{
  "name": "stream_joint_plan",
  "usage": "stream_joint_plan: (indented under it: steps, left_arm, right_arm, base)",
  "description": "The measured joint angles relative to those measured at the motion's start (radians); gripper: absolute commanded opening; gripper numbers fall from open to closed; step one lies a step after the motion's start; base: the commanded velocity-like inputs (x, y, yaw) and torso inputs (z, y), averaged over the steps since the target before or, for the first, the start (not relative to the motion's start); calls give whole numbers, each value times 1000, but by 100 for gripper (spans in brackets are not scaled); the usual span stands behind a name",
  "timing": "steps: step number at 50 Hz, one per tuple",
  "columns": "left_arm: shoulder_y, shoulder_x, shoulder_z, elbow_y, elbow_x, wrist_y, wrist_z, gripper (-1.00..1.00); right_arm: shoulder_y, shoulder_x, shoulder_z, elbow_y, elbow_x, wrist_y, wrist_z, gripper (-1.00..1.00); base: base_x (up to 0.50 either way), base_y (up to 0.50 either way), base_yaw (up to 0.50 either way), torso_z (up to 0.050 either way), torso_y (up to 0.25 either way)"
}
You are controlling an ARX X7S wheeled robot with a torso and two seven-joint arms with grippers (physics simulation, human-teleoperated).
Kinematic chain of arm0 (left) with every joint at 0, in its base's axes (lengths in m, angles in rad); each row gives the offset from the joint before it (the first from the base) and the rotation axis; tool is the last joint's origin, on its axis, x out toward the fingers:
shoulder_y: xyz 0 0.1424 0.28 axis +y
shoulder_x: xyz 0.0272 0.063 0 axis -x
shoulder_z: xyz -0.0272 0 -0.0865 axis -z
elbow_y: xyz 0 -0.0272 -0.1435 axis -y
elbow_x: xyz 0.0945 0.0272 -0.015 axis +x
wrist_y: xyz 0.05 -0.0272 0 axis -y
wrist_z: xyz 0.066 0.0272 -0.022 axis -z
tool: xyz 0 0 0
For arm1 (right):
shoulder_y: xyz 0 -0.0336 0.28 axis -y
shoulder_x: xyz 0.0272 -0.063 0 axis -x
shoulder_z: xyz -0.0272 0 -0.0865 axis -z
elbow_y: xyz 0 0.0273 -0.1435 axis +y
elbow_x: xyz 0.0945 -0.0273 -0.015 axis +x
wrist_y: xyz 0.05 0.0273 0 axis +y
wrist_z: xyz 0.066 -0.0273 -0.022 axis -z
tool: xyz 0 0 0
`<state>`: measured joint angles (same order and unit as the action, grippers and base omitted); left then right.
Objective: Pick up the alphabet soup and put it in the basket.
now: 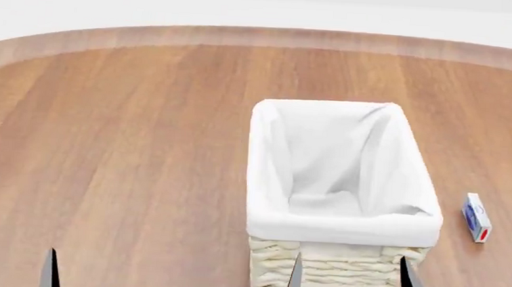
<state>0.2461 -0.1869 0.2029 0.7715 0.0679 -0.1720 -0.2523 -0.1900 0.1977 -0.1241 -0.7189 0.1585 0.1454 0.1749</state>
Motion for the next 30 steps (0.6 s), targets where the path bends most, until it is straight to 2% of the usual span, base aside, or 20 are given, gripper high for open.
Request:
stream_joint_plan:
  steps: [15,21,30]
  left_arm:
    - [-6,-10,6,-8,-7,-2,-12,100]
    - [-7,-15,8,-11,-8,-4,-16,100]
    - [-10,-18,13,-13,-12,-5,-22,100]
  right_arm:
    - [-5,12,-8,2,3,-22,6,100]
    - [-2,16,-12,-1,8,-10,9,100]
    - [-3,24,-13,-5,8,-16,15,100]
  base:
    - [0,16,0,0,0]
    - [0,-500,0,0,0]
    - [0,0,0,0,0]
